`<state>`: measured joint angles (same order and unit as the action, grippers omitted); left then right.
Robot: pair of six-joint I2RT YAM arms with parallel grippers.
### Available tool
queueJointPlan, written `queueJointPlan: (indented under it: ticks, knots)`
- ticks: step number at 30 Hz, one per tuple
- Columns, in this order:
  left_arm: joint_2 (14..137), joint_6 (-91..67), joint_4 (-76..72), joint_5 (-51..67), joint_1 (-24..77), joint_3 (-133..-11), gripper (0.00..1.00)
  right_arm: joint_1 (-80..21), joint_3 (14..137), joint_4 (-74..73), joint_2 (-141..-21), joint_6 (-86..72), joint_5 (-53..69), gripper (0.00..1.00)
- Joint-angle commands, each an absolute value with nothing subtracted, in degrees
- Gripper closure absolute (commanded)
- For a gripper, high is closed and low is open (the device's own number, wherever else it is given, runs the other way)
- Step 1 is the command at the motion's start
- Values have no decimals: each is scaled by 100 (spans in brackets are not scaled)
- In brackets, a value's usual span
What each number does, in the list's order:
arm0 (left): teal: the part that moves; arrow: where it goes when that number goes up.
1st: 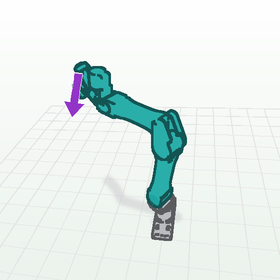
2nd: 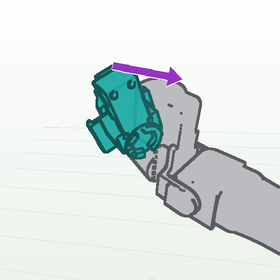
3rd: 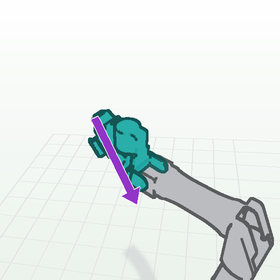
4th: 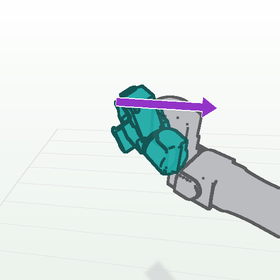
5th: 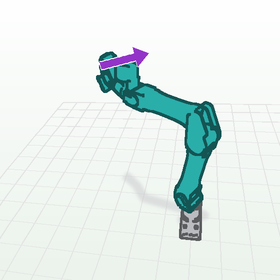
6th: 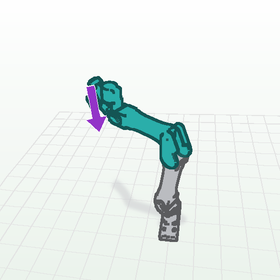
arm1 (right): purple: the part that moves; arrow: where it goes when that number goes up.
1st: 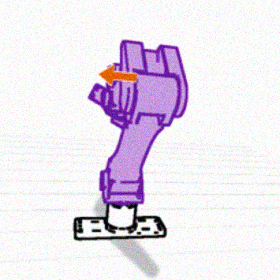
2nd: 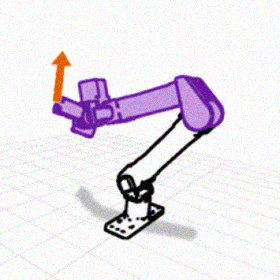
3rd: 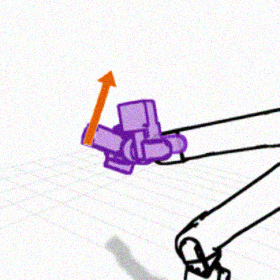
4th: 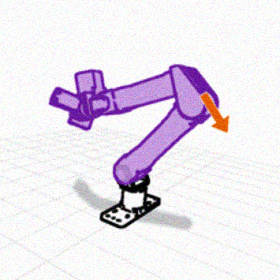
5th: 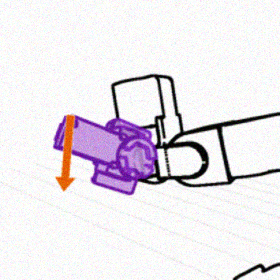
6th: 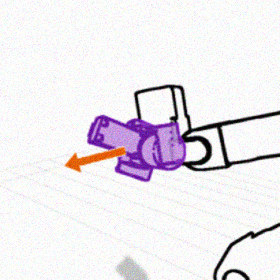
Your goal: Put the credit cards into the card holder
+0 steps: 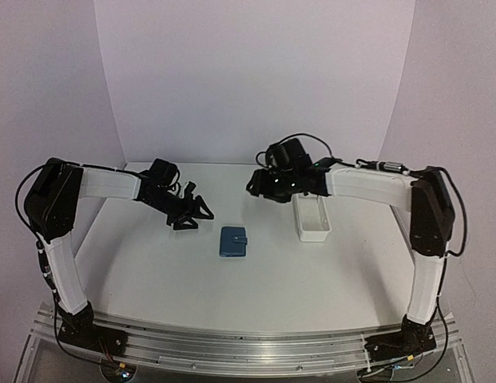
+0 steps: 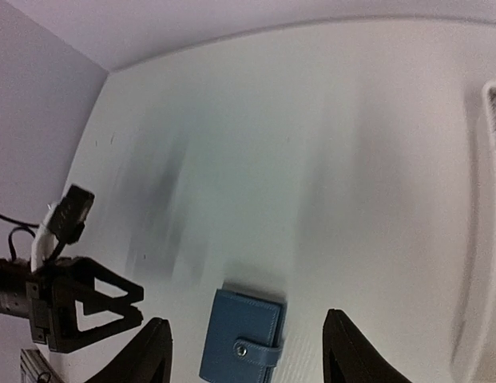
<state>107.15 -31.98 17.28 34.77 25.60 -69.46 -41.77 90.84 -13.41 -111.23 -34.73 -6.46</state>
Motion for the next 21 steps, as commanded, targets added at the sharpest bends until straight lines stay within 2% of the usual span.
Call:
queueJointPlan:
  ticks: [1, 3, 13, 21]
  knots:
    - [11082, -3392, 1504, 3531, 2741, -7431, 29, -4438, 9888, -2130, -12170, -4361, 214, 45]
    - [11235, -3509, 1353, 3568, 2758, -7408, 30, -4438, 10081, -2181, -12546, -4489, 441, 50]
    - [11804, -3710, 1202, 3667, 2897, -7346, 31, -4439, 9707, -2042, -12903, -4797, 932, 57]
    - [12538, -3703, 1105, 4339, 3033, -7660, 33, -4438, 9413, -1395, -13153, -5184, 1285, 65]
